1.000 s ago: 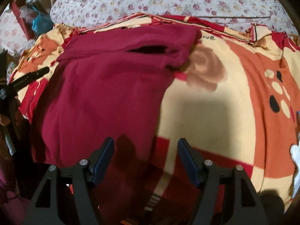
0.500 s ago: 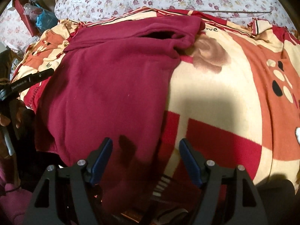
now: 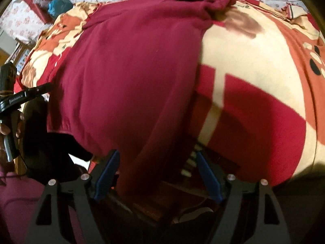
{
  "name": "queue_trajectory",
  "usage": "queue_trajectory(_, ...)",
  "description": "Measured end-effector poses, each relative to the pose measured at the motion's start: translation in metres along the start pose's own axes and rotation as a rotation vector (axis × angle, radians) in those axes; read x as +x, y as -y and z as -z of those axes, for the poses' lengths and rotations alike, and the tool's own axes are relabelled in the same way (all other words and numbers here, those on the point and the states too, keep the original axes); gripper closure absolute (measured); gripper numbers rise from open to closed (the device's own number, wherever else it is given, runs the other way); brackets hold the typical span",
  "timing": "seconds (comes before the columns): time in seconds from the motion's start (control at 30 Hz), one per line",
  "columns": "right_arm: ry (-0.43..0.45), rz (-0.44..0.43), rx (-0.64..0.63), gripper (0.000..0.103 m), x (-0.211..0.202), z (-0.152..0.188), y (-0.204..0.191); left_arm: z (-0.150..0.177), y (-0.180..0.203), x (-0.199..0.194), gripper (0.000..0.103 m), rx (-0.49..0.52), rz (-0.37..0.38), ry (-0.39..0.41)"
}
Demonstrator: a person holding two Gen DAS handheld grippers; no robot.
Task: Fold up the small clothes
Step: 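Grasp the sweater hem with the right tool and lift it toward the collar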
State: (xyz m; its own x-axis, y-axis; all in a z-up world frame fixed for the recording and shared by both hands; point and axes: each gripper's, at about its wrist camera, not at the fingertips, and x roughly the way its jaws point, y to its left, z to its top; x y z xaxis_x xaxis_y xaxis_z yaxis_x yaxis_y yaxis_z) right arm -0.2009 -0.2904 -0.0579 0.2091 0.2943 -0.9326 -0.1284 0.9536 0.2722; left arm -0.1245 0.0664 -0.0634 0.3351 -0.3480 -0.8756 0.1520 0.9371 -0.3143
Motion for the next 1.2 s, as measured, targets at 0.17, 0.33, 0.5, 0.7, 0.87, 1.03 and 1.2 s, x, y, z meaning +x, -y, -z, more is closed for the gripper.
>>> queue_trajectory(0.17, -0.037, -0.029, 0.001, 0.021, 0.006, 0.011, 0.001, 0.014, -0.001, 0.013, 0.071, -0.021, -0.024, -0.053)
queue_trajectory(0.33, -0.085, -0.074, 0.033, 0.021, 0.025, 0.02, -0.003, 0.019, -0.006, 0.025, 0.071, -0.059, -0.038, -0.103)
queue_trajectory(0.5, -0.08, -0.121, 0.098, 0.022, 0.04, 0.018, -0.004, 0.02, -0.007, 0.033, 0.071, -0.065, -0.057, -0.137)
queue_trajectory(0.7, -0.101, -0.129, 0.11, 0.067, 0.054, 0.018, -0.009, 0.02, -0.011, 0.038, 0.071, -0.1, -0.037, -0.164)
queue_trajectory(0.87, -0.032, -0.133, 0.051, 0.093, 0.037, 0.019, -0.017, 0.022, -0.005, 0.04, 0.1, -0.073, -0.034, -0.181)
queue_trajectory(1.03, 0.054, -0.183, -0.005, 0.096, -0.003, 0.021, -0.024, 0.022, 0.0, 0.018, 0.103, -0.068, 0.03, -0.129)
queue_trajectory(1.2, 0.138, -0.279, -0.042, 0.097, -0.058, 0.026, -0.031, 0.025, 0.01, -0.031, 0.103, -0.033, 0.112, -0.041)
